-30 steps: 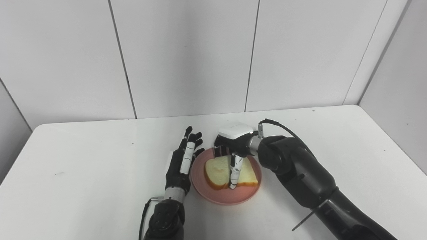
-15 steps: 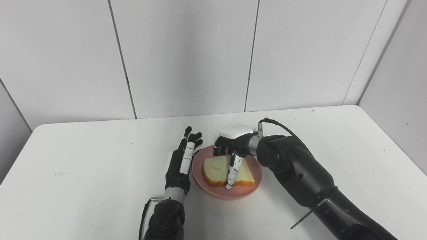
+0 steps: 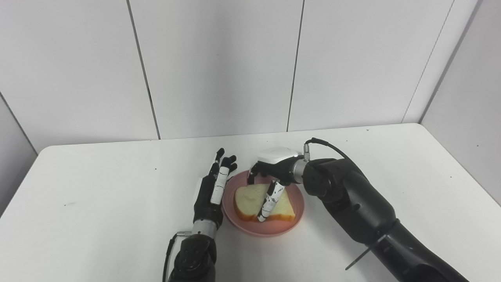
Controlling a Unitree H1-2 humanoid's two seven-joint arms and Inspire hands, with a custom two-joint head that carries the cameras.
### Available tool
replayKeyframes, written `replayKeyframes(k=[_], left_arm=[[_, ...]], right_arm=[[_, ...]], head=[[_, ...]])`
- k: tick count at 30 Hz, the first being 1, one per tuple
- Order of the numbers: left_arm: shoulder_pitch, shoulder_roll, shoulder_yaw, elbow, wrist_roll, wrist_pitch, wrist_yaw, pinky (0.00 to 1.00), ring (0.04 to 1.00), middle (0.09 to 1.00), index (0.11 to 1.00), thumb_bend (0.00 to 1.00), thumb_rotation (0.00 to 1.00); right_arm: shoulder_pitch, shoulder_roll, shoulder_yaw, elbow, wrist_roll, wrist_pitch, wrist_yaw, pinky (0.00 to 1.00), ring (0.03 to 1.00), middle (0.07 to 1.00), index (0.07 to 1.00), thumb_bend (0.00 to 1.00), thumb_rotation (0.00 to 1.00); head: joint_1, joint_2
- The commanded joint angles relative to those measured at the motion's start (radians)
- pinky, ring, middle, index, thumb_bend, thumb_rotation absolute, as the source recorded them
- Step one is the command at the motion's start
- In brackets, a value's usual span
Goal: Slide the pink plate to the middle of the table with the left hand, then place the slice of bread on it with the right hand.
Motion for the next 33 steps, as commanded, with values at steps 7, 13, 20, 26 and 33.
replayKeyframes(k=[7, 13, 20, 26, 33], left_arm=[[0.000, -0.007, -0.001, 0.020, -0.009, 0.025, -0.005, 0.79, 0.883, 0.889, 0.956, 0.85, 0.87], [0.001, -0.008, 0.001, 0.017, -0.013, 0.032, -0.009, 0.80, 0.890, 0.899, 0.955, 0.88, 0.86], [-0.001, -0.005, 0.002, 0.022, -0.002, 0.012, 0.004, 0.80, 0.898, 0.905, 0.957, 0.88, 0.87], [-0.003, -0.002, 0.016, 0.028, -0.012, -0.001, 0.007, 0.83, 0.914, 0.916, 0.954, 0.87, 0.87], [0.015, -0.005, 0.033, -0.003, 0.001, -0.021, 0.041, 0.85, 0.930, 0.922, 0.949, 0.89, 0.84]], right_arm=[[-0.065, -0.036, -0.025, -0.098, 0.041, 0.033, 0.067, 0.55, 0.717, 0.763, 0.708, 1.00, 0.37], [-0.070, -0.071, -0.064, -0.192, 0.121, 0.063, 0.119, 0.60, 0.713, 0.775, 0.724, 1.00, 0.34], [0.033, -0.073, -0.245, -0.242, 0.330, -0.080, -0.104, 0.59, 0.681, 0.736, 0.711, 0.98, 0.49], [0.132, 0.000, -0.393, -0.119, 0.461, -0.213, -0.382, 0.68, 0.766, 0.797, 0.828, 1.00, 0.95], [0.217, 0.193, -0.561, 0.127, 0.731, -0.365, -0.637, 0.72, 0.767, 0.801, 0.824, 0.95, 1.00]], head=[[0.000, 0.001], [0.000, 0.000], [-0.002, -0.002], [-0.006, -0.005], [-0.028, -0.002]])
